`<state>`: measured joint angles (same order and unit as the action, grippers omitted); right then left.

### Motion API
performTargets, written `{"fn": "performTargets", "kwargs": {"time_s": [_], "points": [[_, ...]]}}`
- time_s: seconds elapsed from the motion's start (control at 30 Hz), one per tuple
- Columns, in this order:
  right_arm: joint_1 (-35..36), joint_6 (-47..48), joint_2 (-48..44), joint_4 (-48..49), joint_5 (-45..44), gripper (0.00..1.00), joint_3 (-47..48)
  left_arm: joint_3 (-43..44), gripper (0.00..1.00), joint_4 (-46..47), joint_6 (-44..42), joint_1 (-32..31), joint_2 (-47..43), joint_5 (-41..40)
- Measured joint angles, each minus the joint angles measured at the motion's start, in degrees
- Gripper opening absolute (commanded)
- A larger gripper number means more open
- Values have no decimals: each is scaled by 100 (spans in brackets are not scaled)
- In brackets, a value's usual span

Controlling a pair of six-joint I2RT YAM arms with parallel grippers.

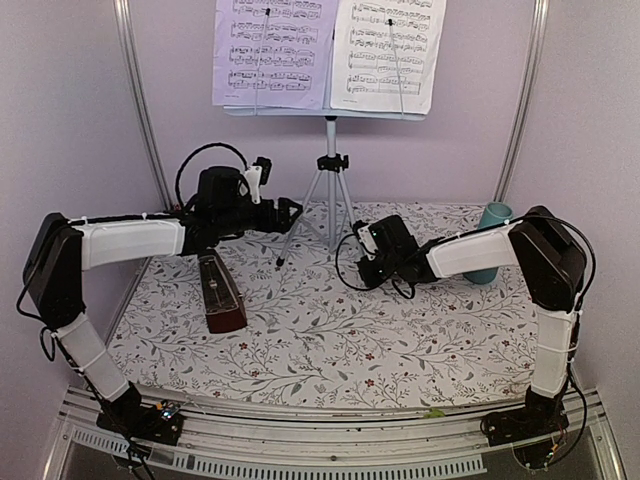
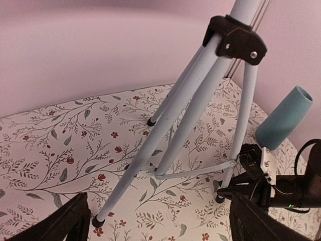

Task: Set up the instrument practice props
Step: Move the music stand to the center of the board.

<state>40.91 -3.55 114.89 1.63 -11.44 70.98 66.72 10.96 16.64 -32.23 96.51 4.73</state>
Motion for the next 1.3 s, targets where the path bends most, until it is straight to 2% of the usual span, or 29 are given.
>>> {"fn": "performTargets", "kwargs": {"time_s": [0.1,0.43,0.7,0.83,1.1,1.3], "points": [[-2,0,0,2,17,17,0,-2,97,-33,-9,24,-44,0],[-76,-11,-44,-11,-22,59,0,-319,98,-81,11,149,-750,17],[-83,-35,-490,24,20,91,-55,-699,99,-160,127,192,-1303,11],[-74,-31,-868,131,31,100,-356,-970,100,-267,260,199,-1729,-52],[173,-35,-1517,317,-192,99,-1099,-1705,99,-603,570,245,-3141,-422],[544,-66,-2306,597,-487,99,-1722,-2173,100,-1038,772,562,-4157,-780]]}}
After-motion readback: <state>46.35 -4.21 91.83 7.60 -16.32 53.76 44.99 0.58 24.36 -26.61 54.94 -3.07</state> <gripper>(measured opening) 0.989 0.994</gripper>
